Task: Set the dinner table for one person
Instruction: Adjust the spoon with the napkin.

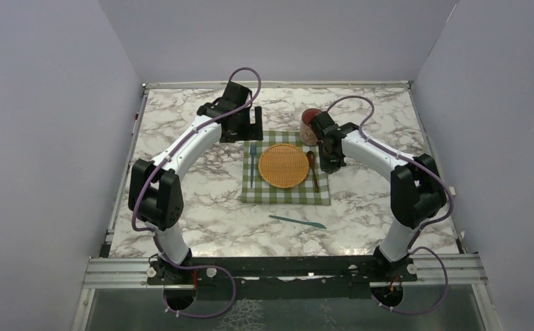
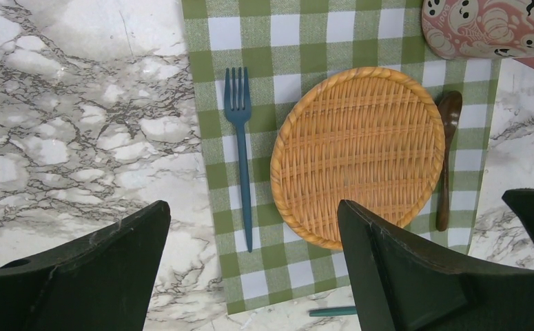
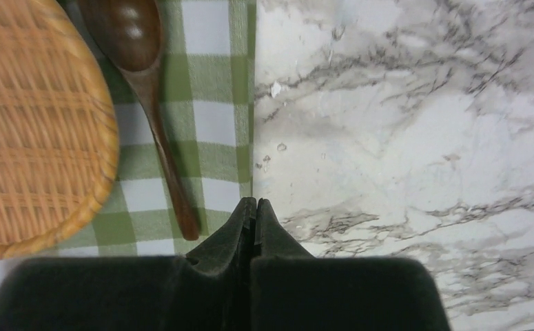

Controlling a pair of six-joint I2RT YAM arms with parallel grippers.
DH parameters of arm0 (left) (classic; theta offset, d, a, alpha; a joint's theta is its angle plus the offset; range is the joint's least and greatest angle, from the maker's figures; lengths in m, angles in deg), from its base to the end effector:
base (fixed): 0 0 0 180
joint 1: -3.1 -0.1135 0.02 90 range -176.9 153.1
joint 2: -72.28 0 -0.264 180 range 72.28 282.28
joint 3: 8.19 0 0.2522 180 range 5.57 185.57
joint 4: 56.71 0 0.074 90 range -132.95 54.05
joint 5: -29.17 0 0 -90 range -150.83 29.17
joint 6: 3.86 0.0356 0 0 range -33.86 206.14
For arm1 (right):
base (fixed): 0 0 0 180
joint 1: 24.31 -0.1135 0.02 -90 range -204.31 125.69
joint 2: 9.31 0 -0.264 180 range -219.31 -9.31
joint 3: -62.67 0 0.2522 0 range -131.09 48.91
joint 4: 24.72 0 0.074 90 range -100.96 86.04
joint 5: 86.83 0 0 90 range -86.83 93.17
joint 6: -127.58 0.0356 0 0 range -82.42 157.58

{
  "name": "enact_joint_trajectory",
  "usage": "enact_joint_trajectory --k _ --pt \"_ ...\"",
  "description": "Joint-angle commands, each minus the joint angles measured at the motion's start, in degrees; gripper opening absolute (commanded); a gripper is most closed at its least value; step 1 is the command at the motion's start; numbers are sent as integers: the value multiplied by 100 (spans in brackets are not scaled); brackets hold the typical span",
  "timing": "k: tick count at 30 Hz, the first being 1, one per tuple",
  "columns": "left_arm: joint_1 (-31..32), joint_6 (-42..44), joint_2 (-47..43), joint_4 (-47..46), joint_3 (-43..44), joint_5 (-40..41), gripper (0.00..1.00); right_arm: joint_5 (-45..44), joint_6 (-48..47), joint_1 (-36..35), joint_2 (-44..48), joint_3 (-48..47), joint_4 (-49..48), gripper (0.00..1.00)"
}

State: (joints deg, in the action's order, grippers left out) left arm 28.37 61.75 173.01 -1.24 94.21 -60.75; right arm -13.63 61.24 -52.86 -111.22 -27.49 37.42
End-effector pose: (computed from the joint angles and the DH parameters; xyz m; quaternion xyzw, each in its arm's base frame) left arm 0.3491 -0.1647 0.2918 0.0071 0.9505 -0.1299 0.2822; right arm 0.3136 0.1589 0.2166 -0.0213 0.9795 -0.0689 0.1881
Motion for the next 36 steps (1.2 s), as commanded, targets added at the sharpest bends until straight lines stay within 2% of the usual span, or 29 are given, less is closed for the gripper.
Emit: enact_joint_trajectory --k 1,6,9,12,25,36 --pt "39 -23 -293 -74 -96 102 94 429 352 -21 606 841 -730 1" --pt "39 -27 -393 -208 -241 83 94 1084 478 -27 1127 1796 -1633 2" --pt "47 -25 -398 -257 -274 39 94 1143 363 -23 1200 1986 -1862 17" --pt "56 -23 -395 -272 -286 36 94 1065 246 -30 1276 2088 -2096 20" --pt "73 -49 -457 -297 -356 63 94 1590 47 -52 961 2144 -2595 21" --pt "74 -67 -429 -297 -304 88 94 1636 -81 -71 566 1974 -2620 21"
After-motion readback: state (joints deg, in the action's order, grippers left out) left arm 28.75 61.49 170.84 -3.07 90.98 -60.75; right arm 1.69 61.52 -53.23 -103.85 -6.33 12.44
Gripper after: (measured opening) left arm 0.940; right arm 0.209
